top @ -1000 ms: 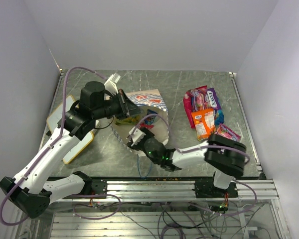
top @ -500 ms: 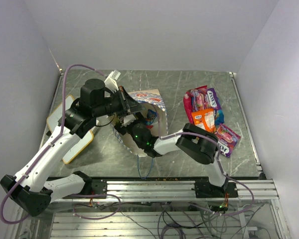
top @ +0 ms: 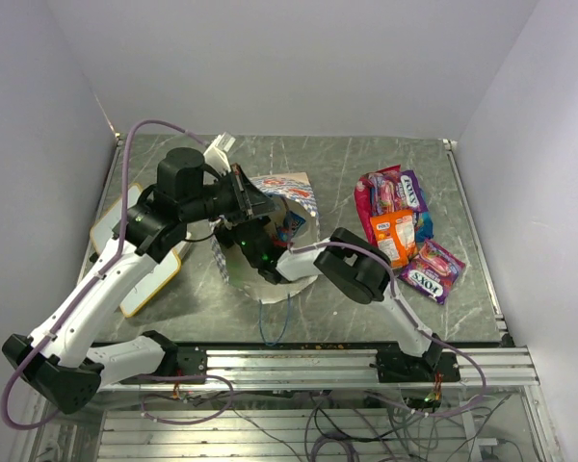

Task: Take the snacks out of the paper bag
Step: Take out the snack from the paper bag.

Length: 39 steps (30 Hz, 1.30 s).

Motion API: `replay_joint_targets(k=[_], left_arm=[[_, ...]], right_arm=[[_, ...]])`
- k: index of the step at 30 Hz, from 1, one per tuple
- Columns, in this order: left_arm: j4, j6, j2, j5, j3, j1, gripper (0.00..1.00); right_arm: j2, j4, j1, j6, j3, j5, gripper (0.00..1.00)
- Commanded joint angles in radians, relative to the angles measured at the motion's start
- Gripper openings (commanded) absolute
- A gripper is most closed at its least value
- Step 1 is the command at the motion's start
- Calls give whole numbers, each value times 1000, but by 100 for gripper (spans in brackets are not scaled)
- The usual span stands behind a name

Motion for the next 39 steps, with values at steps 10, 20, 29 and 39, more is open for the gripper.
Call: replay_joint_targets(k=[10, 20, 29, 39], left_arm=[[-136, 85, 15, -18, 136, -4, 7], [-182, 101, 0, -78, 158, -3, 7], [-212, 106, 8, -151, 176, -4, 7], [-165, 56, -11, -238, 123, 0, 7]], right_arm=[[64, -229, -50, 67, 119, -49, 58], [15, -284, -86, 38, 103, -121, 2], [-181, -213, -53, -40, -107, -180, 0], [-451, -163, -15, 1, -410, -225, 0]])
